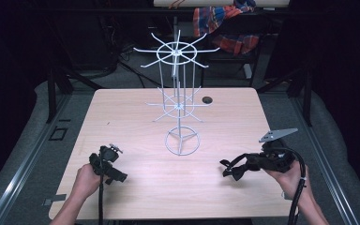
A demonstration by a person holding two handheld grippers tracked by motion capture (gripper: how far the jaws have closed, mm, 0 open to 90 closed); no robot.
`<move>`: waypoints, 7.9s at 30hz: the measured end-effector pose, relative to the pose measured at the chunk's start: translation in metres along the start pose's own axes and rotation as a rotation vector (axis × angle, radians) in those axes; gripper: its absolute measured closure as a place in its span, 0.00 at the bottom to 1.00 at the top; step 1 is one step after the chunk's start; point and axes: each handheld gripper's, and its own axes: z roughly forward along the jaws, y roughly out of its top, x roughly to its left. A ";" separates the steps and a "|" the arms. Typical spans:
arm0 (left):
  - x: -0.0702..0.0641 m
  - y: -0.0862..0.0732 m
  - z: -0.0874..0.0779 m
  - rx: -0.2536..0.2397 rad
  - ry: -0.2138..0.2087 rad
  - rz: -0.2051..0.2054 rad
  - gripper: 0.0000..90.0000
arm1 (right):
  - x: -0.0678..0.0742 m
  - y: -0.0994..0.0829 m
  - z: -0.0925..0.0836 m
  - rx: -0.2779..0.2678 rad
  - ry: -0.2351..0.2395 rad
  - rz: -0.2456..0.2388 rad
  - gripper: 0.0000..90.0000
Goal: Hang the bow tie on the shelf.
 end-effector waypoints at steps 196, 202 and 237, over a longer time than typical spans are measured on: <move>0.001 0.001 0.001 0.009 0.002 0.036 0.00 | -0.017 0.214 0.073 -0.045 -0.003 -0.158 0.93; 0.000 0.001 0.001 0.010 0.003 0.037 0.00 | -0.018 0.222 0.078 -0.013 -0.002 -0.149 0.92; 0.000 0.001 0.000 0.010 0.005 0.036 0.00 | -0.021 0.204 0.048 -0.063 0.009 -0.098 0.55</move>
